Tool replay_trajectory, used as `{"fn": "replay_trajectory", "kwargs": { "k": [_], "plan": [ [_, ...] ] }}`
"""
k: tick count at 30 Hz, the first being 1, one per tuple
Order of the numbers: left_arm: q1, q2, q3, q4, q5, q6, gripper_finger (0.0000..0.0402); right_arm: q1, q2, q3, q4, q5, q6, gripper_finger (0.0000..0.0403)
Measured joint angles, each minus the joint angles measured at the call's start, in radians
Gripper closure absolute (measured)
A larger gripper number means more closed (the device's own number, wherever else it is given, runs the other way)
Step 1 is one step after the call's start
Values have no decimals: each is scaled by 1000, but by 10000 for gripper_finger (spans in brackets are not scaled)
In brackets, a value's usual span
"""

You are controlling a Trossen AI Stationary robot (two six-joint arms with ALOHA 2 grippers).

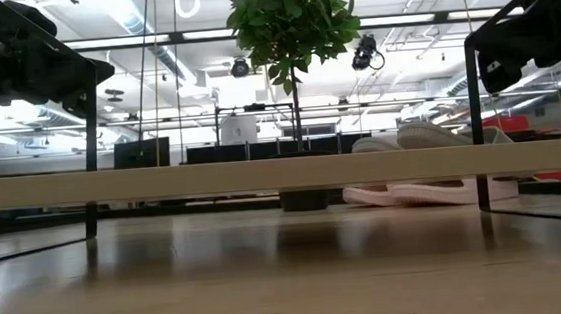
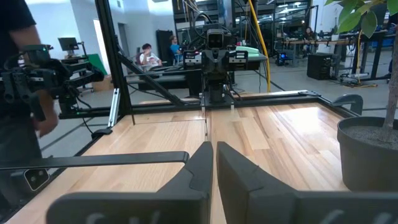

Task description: Pick and place slides into the shelf

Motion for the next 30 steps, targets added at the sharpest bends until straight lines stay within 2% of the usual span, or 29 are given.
{"fn": "replay_trajectory", "kwargs": {
  "k": [7, 18, 30],
  "plan": [
    [0, 0, 0, 0, 0, 0, 378, 0, 0, 0, 0, 0, 0, 376],
    [0, 0, 0, 0, 0, 0, 365, 0, 0, 0, 0, 0, 0, 376],
    [0, 0, 0, 0, 0, 0, 381, 0, 0, 0, 0, 0, 0, 376]
  ]
}}
